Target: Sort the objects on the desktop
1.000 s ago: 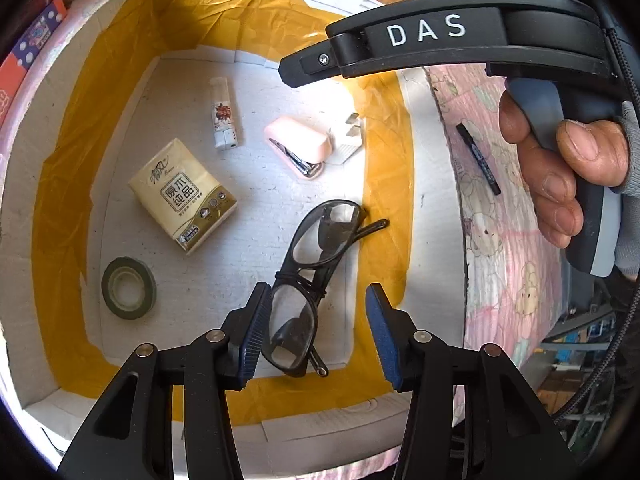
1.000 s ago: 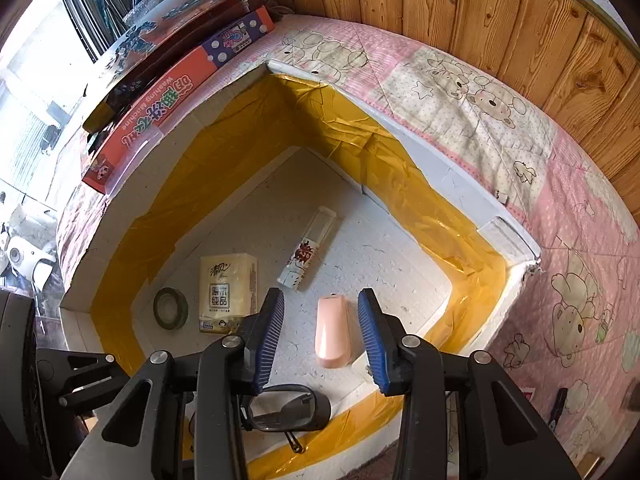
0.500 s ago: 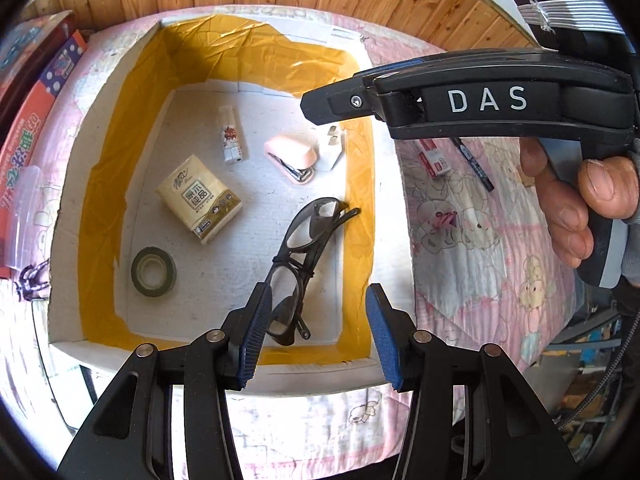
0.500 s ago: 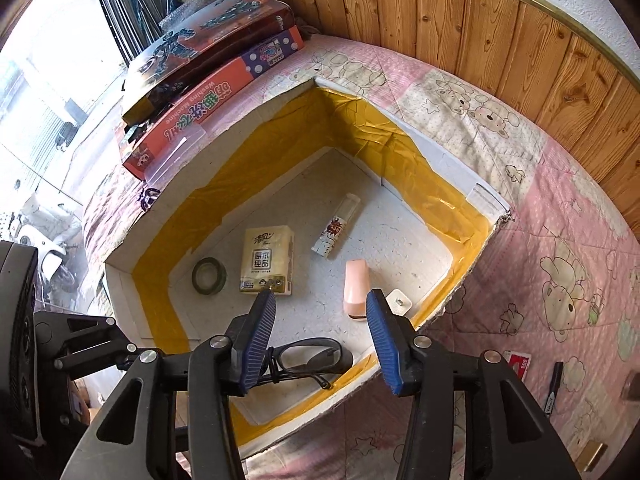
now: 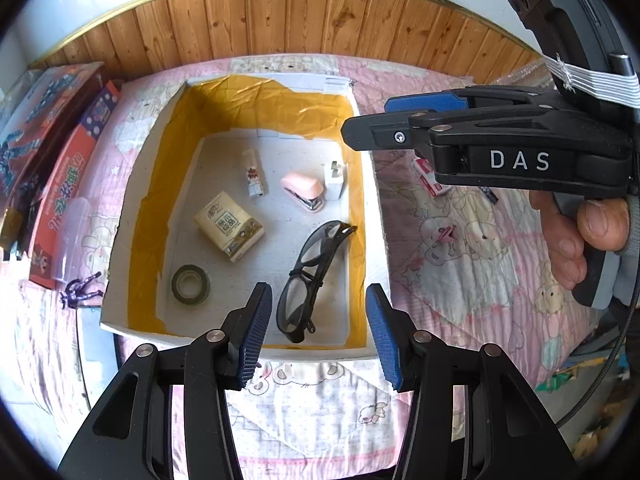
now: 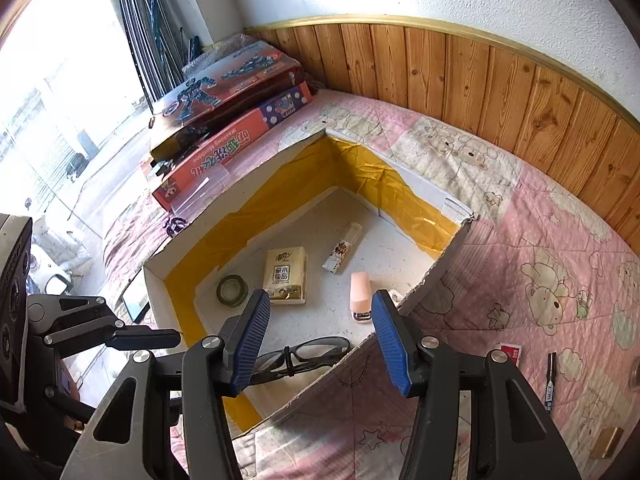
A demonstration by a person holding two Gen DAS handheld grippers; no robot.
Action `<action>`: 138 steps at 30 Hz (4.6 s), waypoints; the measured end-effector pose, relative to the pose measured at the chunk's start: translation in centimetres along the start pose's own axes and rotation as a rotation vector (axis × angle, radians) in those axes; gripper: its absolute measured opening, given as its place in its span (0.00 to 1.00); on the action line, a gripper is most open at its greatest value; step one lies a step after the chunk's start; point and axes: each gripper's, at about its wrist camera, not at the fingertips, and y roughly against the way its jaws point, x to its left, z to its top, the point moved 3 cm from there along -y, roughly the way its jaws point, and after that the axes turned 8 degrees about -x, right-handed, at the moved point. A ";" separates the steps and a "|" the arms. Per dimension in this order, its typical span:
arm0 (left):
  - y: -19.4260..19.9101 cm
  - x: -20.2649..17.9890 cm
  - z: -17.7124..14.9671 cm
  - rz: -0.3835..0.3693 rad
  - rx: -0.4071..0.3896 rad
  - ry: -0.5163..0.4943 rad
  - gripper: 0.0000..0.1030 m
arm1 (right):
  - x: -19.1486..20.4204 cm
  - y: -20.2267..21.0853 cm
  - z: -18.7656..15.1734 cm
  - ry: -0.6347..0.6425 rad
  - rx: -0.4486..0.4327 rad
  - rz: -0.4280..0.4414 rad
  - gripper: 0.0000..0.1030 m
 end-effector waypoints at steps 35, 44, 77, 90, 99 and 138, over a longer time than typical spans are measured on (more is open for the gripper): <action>-2.0 -8.5 -0.7 -0.066 -0.067 0.001 0.50 | -6.3 12.3 -14.2 -0.212 -0.441 -0.033 0.56; -8.5 -14.1 0.4 -0.121 0.026 -0.063 0.50 | -13.7 12.0 -18.3 -0.355 -0.380 -0.151 0.56; -19.7 -16.1 -0.3 -0.096 0.035 -0.138 0.31 | -26.4 -0.3 -18.2 -0.168 -0.049 -0.318 0.32; -16.1 -15.2 -0.4 -0.131 -0.008 -0.041 0.31 | -26.2 5.3 -19.2 -0.375 -0.122 -0.299 0.14; -12.2 -15.6 -1.5 -0.165 -0.047 -0.033 0.31 | -22.1 7.7 -21.5 -0.482 -0.155 -0.247 0.14; -1.7 -11.0 -5.8 -0.148 -0.113 0.085 0.31 | -3.4 10.3 -20.3 -0.241 -0.167 -0.157 0.14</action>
